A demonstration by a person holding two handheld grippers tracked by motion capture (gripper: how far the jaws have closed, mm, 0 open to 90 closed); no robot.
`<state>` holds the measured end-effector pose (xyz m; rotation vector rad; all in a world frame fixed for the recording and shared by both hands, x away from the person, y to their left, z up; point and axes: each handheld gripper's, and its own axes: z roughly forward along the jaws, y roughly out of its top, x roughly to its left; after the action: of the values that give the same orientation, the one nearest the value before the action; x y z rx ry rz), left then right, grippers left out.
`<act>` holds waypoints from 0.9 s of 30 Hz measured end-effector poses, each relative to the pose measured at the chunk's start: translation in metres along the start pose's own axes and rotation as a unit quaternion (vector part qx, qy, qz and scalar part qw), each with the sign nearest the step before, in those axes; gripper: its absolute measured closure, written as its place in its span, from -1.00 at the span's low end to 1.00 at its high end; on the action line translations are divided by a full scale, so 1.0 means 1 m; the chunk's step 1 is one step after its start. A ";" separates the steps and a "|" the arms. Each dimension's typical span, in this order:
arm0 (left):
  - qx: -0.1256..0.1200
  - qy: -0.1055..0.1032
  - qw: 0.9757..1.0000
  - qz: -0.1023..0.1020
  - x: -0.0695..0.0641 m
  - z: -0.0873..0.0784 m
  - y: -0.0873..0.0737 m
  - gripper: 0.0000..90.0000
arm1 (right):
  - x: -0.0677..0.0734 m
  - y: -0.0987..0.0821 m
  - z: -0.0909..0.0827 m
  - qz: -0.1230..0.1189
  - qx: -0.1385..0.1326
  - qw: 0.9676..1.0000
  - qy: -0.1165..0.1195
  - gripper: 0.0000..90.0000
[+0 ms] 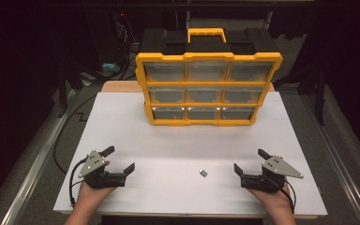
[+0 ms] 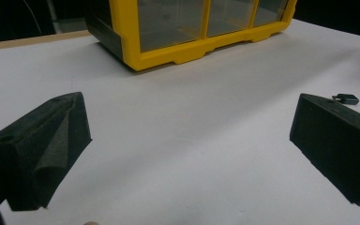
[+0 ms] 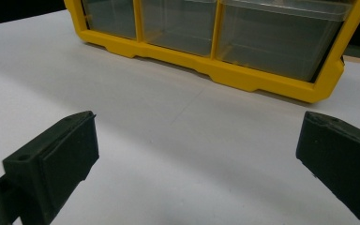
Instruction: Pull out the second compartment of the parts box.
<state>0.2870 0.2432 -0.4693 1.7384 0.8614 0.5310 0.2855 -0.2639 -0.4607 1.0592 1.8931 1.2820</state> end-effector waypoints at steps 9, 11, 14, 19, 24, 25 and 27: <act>-0.002 0.001 1.000 0.001 0.001 0.002 0.001 -0.99 | 0.002 -0.001 0.007 0.002 0.007 1.000 -0.009 -1.00; 0.000 0.001 1.000 -0.001 0.001 0.002 0.000 -0.99 | 0.002 0.002 0.008 0.000 0.006 1.000 -0.010 -1.00; -0.009 0.003 1.000 0.001 -0.001 0.002 0.001 -0.99 | 0.001 0.007 0.010 0.007 0.001 1.000 -0.009 -1.00; -0.010 -0.004 1.000 0.000 0.000 0.002 0.001 -0.99 | -0.006 0.016 0.022 0.010 0.011 1.000 -0.018 -1.00; -0.012 -0.006 1.000 -0.001 0.000 0.003 0.001 -0.99 | -0.012 0.022 0.037 0.017 0.010 0.999 -0.030 -1.00; -0.009 0.001 1.000 0.003 0.000 0.004 0.001 -0.99 | -0.013 0.023 0.040 0.015 0.008 0.999 -0.032 -1.00; -0.008 0.003 1.000 0.000 0.000 0.005 0.001 -0.99 | -0.015 0.024 0.045 0.021 0.007 0.999 -0.031 -1.00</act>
<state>0.2910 0.2403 -0.4703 1.7238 0.8583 0.5414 0.3370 -0.2517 -0.4532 1.1383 1.8450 1.2469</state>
